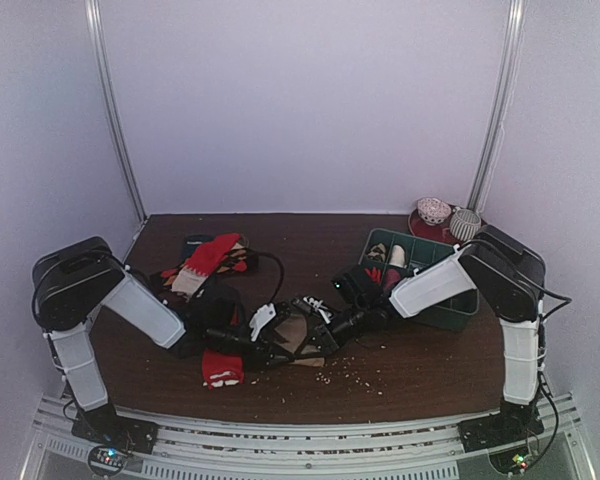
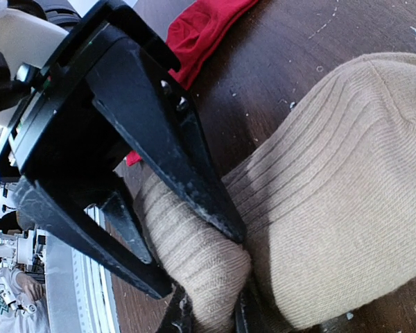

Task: Roll the socks
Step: Roll a pair of socks at the center of the board.

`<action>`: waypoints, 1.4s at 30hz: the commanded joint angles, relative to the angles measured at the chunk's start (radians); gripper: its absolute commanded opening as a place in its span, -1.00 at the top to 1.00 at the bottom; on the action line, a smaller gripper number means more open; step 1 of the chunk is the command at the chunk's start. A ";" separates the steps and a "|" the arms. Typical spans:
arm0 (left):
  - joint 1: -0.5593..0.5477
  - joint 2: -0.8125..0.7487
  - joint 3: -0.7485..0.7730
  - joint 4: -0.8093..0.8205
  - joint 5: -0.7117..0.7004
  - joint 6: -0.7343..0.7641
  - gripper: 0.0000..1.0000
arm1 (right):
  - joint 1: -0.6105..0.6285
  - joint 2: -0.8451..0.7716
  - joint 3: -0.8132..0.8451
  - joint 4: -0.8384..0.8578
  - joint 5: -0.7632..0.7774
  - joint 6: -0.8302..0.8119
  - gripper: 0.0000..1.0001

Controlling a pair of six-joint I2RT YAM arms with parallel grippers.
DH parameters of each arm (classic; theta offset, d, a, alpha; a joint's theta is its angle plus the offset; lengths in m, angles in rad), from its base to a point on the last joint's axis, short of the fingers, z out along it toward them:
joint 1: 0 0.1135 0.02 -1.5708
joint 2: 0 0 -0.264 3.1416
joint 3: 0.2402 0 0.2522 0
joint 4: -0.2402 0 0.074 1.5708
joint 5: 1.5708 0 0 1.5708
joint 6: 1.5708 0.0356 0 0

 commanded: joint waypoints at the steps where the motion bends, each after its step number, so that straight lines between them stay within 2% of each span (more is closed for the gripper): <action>1: -0.008 0.028 0.025 0.052 0.043 -0.008 0.48 | -0.016 0.158 -0.104 -0.397 0.284 -0.001 0.89; 3: -0.008 0.031 0.022 0.052 0.048 -0.011 0.77 | -0.015 0.157 -0.106 -0.395 0.284 0.000 0.89; 6: -0.008 0.031 0.007 0.056 0.056 -0.017 1.00 | -0.016 0.156 -0.109 -0.394 0.285 0.002 0.89; 10: -0.008 0.040 -0.023 0.064 0.057 -0.041 1.00 | -0.015 0.146 -0.102 -0.398 0.292 -0.007 0.86; 17: -0.007 0.088 -0.065 0.021 0.018 -0.157 1.00 | -0.016 -0.006 -0.072 -0.325 0.386 -0.082 0.51; 19: -0.006 0.107 -0.081 0.009 0.010 -0.206 1.00 | -0.016 -0.081 -0.082 -0.250 0.430 -0.108 0.46; 21: -0.006 0.128 -0.107 0.018 0.007 -0.268 1.00 | -0.016 -0.194 -0.124 -0.105 0.458 -0.143 0.44; 26: -0.004 0.172 -0.187 0.109 0.023 -0.414 1.00 | 0.004 -0.460 -0.370 0.281 0.485 -0.324 0.30; 28: -0.003 0.185 -0.209 0.124 0.028 -0.452 1.00 | 0.033 -0.508 -0.425 0.318 0.489 -0.420 0.29; 31: -0.003 0.192 -0.223 0.130 0.033 -0.472 1.00 | 0.101 -0.501 -0.443 0.294 0.530 -0.525 0.26; 37: -0.002 0.194 -0.205 0.091 0.036 -0.464 1.00 | 0.250 -0.392 -0.368 0.209 0.615 -0.634 0.25; 42: -0.002 0.194 -0.193 0.064 0.036 -0.452 1.00 | 0.290 -0.331 -0.335 0.228 0.716 -0.685 0.24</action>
